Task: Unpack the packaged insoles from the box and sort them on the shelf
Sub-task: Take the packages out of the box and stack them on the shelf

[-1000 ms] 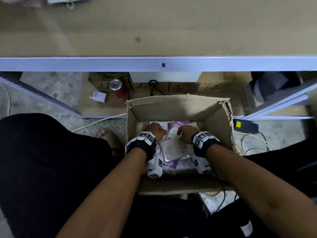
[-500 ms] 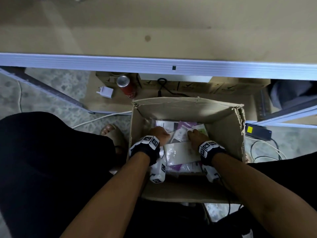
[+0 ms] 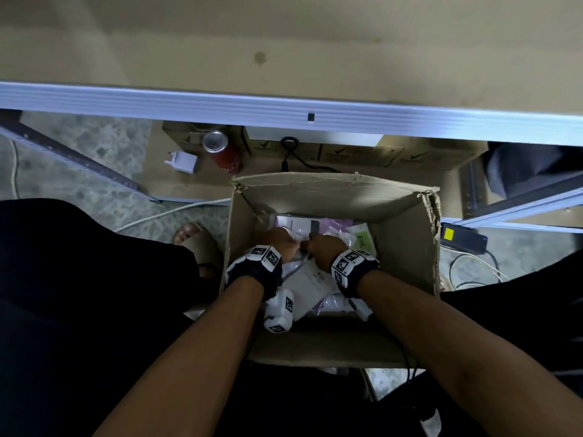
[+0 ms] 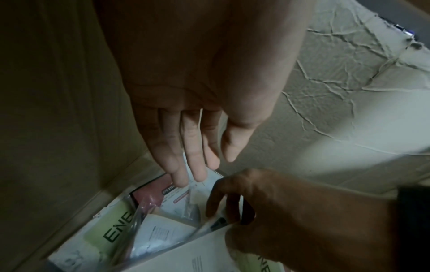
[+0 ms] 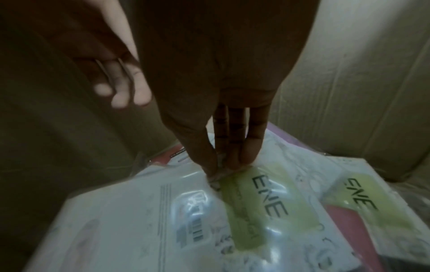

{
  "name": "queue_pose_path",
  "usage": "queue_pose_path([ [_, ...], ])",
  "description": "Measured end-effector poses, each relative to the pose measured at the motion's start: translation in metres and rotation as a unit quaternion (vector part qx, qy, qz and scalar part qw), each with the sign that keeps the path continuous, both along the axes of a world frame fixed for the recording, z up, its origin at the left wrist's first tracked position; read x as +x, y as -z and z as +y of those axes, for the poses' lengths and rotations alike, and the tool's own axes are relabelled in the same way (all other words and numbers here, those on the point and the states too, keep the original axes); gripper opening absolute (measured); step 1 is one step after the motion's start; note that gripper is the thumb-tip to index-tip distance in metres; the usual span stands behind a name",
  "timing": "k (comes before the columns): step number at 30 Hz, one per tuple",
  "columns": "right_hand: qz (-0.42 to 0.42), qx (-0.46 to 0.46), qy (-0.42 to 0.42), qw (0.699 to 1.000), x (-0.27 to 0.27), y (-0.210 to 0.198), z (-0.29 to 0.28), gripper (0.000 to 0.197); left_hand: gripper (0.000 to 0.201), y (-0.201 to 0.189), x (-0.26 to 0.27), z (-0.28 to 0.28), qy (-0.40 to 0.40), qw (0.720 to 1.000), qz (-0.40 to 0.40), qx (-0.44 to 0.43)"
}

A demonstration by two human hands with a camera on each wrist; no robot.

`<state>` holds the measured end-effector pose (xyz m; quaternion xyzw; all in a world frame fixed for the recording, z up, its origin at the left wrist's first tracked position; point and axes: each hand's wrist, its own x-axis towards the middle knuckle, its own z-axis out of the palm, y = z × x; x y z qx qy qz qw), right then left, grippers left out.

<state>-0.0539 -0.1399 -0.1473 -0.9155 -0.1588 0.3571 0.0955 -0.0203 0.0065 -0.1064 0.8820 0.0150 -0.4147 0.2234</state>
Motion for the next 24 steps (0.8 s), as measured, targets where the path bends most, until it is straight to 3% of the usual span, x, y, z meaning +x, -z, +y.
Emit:
queue_pose_path([
  [11,-0.001,-0.119,-0.020,0.993,-0.013,-0.016,-0.014,0.027,0.034,-0.010,0.001,-0.008,0.042,0.999,0.015,0.032],
  [16,0.020,-0.100,0.006,0.995,-0.024,-0.030,-0.013,0.020,0.035,-0.008,-0.001,-0.013,0.057,0.998,0.003,0.024],
  [24,0.062,-0.077,0.038,0.994,-0.042,-0.050,-0.006,0.032,0.036,0.020,-0.002,-0.015,0.123,0.992,-0.008,0.007],
])
